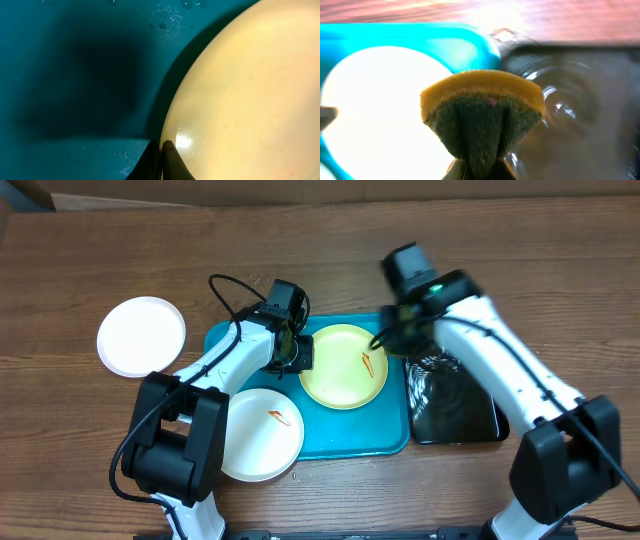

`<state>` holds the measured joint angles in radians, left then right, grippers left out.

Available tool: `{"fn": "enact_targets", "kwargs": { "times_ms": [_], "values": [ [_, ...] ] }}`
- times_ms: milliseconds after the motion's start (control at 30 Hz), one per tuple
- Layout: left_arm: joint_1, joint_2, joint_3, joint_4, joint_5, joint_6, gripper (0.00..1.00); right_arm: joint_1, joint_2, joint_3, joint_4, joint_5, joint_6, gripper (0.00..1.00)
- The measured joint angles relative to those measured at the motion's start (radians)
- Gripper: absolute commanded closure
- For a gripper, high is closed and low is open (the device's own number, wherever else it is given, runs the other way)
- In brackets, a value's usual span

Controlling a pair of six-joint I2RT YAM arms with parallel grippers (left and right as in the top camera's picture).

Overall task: Clean dirty plates on tray and stack at the side
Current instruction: 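Carry the sponge onto the yellow plate and rub it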

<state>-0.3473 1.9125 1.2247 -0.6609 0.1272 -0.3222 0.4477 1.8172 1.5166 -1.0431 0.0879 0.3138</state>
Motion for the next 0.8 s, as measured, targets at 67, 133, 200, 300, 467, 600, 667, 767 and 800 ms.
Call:
{"fn": "enact_targets", "kwargs": {
  "times_ms": [67, 133, 200, 300, 467, 600, 667, 767, 800],
  "values": [
    [0.0, 0.0, 0.0, 0.0, 0.0, 0.0, 0.94, 0.059, 0.0, 0.0, 0.046, 0.034, -0.001, 0.96],
    [0.0, 0.0, 0.0, 0.0, 0.0, 0.0, 0.94, 0.106, 0.0, -0.008, 0.085, 0.069, -0.002, 0.96],
    [0.0, 0.0, 0.0, 0.0, 0.0, 0.0, 0.94, 0.14, 0.005, -0.016, 0.099, 0.102, -0.002, 0.96],
    [0.0, 0.0, 0.0, 0.0, 0.0, 0.0, 0.94, 0.174, 0.029, -0.019, 0.101, 0.155, -0.004, 0.96],
    [0.0, 0.0, 0.0, 0.0, 0.0, 0.0, 0.94, 0.2, 0.11, -0.021, 0.102, 0.212, -0.004, 0.96],
    [0.0, 0.0, 0.0, 0.0, 0.0, 0.0, 0.93, 0.2, 0.171, -0.026, 0.101, 0.232, -0.005, 0.82],
    [0.0, 0.0, 0.0, 0.0, 0.0, 0.0, 0.92, 0.2, 0.188, -0.028, 0.101, 0.235, -0.01, 0.74],
    [0.0, 0.0, 0.0, 0.0, 0.0, 0.0, 0.92, 0.2, 0.195, -0.03, 0.101, 0.232, -0.01, 0.58],
    [0.0, 0.0, 0.0, 0.0, 0.0, 0.0, 0.91, 0.2, 0.195, -0.03, 0.102, 0.231, -0.01, 0.55]
  ]
}}
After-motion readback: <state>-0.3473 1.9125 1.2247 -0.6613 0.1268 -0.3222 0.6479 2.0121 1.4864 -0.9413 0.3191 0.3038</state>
